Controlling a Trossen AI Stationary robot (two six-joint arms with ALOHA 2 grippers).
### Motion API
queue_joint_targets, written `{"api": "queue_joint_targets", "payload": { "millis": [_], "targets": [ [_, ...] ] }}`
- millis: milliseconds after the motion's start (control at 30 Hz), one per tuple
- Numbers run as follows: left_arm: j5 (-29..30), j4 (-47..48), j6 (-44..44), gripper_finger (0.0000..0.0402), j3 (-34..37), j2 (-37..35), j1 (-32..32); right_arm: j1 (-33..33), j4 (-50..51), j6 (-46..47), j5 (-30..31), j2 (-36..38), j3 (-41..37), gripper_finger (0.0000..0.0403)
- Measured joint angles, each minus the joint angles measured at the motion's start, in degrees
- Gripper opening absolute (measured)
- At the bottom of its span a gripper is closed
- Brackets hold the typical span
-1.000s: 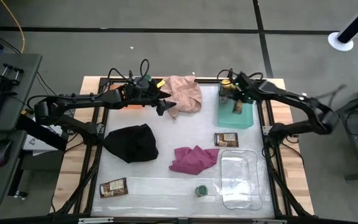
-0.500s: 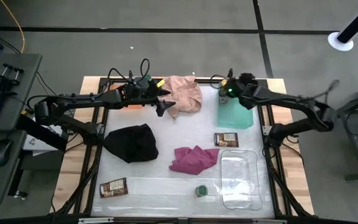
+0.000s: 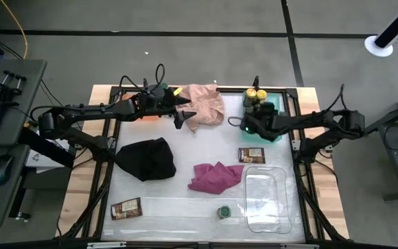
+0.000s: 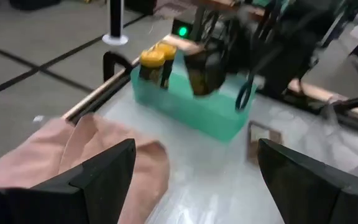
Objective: Sort spices by type
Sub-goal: Put the yellow seasoning bottle into the blue bin
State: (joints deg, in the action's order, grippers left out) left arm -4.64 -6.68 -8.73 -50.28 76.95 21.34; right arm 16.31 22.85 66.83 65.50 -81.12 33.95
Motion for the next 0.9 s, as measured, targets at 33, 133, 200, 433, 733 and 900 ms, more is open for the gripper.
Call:
{"api": "queue_joint_targets", "payload": {
  "millis": [33, 133, 200, 433, 733, 900],
  "targets": [
    [-0.1, -0.7, 0.0, 0.0321, -0.4, 0.0, 0.0, -0.5, -2.4, -0.4, 0.2, 0.0, -1.8, 0.0186],
    [-0.2, -2.6, 2.8, 0.0321, -1.7, 0.0, 0.0, -1.1, -9.9, -4.6, 0.5, 0.1, -5.3, 0.0186],
    [-0.2, -3.3, 5.9, 0.0321, -2.3, 0.0, 0.0, -1.1, -16.1, -8.4, 0.6, 0.1, -6.7, 0.0186],
    [0.1, -3.8, 13.0, 0.0321, -3.6, 0.0, 0.0, 0.5, -33.3, -26.4, 3.1, 0.1, -8.6, 0.0186],
    [0.3, -3.6, 18.8, 0.0321, -3.5, 0.0, 0.0, 1.2, -31.6, -23.4, 3.2, -5.8, -8.6, 0.0186],
    [0.3, -3.5, 20.3, 0.0321, -3.5, 0.0, 0.0, -0.1, -32.1, -18.1, 7.0, -8.9, -8.5, 0.0186]
  ]
}}
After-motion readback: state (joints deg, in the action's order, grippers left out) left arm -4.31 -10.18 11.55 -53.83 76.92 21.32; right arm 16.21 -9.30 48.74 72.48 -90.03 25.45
